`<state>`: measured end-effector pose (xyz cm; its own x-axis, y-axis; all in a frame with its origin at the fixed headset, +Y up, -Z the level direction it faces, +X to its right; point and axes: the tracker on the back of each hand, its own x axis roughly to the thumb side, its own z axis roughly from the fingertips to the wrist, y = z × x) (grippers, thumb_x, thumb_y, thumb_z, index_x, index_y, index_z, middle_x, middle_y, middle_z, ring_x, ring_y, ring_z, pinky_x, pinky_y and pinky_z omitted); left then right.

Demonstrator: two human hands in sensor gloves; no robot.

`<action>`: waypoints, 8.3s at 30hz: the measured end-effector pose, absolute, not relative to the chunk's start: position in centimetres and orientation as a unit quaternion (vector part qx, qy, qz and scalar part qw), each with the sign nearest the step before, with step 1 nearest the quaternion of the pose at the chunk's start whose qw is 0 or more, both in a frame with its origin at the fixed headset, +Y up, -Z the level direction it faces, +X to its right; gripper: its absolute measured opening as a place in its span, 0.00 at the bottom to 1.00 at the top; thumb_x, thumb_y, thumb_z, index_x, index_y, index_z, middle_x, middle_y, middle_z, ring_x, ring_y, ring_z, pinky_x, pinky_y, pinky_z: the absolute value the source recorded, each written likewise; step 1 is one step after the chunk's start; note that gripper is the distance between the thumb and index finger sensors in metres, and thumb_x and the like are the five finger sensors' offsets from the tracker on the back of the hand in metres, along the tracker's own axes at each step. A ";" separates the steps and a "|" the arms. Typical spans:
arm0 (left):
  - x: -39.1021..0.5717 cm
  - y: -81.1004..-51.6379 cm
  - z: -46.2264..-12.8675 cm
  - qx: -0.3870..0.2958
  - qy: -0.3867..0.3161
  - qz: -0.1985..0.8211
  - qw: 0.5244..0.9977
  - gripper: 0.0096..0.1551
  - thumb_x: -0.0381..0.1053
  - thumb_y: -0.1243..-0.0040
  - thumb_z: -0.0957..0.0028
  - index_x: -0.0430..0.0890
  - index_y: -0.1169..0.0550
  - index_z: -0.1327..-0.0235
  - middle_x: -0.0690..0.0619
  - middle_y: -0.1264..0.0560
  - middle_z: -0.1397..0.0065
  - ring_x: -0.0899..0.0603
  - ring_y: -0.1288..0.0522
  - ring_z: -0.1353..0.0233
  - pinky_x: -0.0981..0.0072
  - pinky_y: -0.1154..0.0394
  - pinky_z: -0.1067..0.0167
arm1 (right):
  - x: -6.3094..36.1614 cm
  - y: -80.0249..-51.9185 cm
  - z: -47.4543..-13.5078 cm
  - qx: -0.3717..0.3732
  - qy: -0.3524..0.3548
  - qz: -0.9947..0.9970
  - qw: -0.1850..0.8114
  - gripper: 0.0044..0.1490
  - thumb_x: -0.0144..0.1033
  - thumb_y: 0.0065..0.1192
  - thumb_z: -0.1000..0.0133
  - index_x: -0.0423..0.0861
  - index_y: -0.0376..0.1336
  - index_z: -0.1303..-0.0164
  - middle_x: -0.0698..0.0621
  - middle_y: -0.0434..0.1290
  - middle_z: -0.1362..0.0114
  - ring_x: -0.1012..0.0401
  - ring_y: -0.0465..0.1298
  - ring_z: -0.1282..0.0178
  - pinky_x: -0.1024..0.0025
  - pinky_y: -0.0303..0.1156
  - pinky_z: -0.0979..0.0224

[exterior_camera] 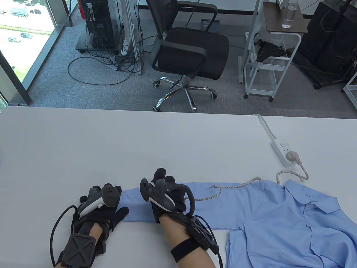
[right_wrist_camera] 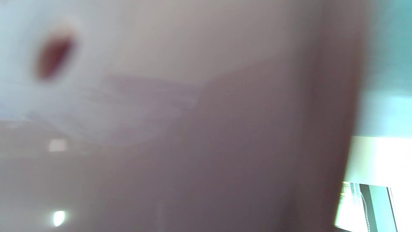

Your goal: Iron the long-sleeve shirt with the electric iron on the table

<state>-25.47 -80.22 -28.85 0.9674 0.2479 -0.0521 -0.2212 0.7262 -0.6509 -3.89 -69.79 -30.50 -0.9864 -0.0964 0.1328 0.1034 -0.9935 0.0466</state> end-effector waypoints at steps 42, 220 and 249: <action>-25.6 -80.3 -28.9 -0.348 -0.019 0.128 0.929 0.55 0.75 0.70 0.54 0.55 0.79 0.31 0.44 0.85 0.27 0.25 0.83 0.29 0.15 0.77 0.42 | 14.3 -70.7 -33.7 0.103 -0.026 -0.989 0.098 0.40 0.55 0.41 0.33 0.42 0.48 0.18 0.46 0.77 0.50 0.61 0.80 0.71 0.58 0.85 0.62; -14.1 -73.0 -26.4 -0.296 -0.125 0.061 0.945 0.64 0.76 0.56 0.58 0.52 0.72 0.26 0.39 0.77 0.22 0.21 0.72 0.23 0.16 0.69 0.36 | 24.2 -63.7 -28.6 -0.090 0.051 -0.994 -0.036 0.50 0.62 0.54 0.38 0.54 0.37 0.14 0.37 0.42 0.10 0.32 0.54 0.16 0.23 0.53 0.22; -11.1 -73.1 -22.5 -0.315 -0.150 0.123 0.929 0.64 0.76 0.57 0.55 0.50 0.74 0.27 0.37 0.77 0.22 0.21 0.70 0.23 0.16 0.67 0.34 | 19.3 -72.3 -21.6 -0.195 0.008 -0.979 -0.050 0.49 0.60 0.51 0.39 0.52 0.38 0.15 0.37 0.37 0.11 0.33 0.51 0.15 0.22 0.50 0.21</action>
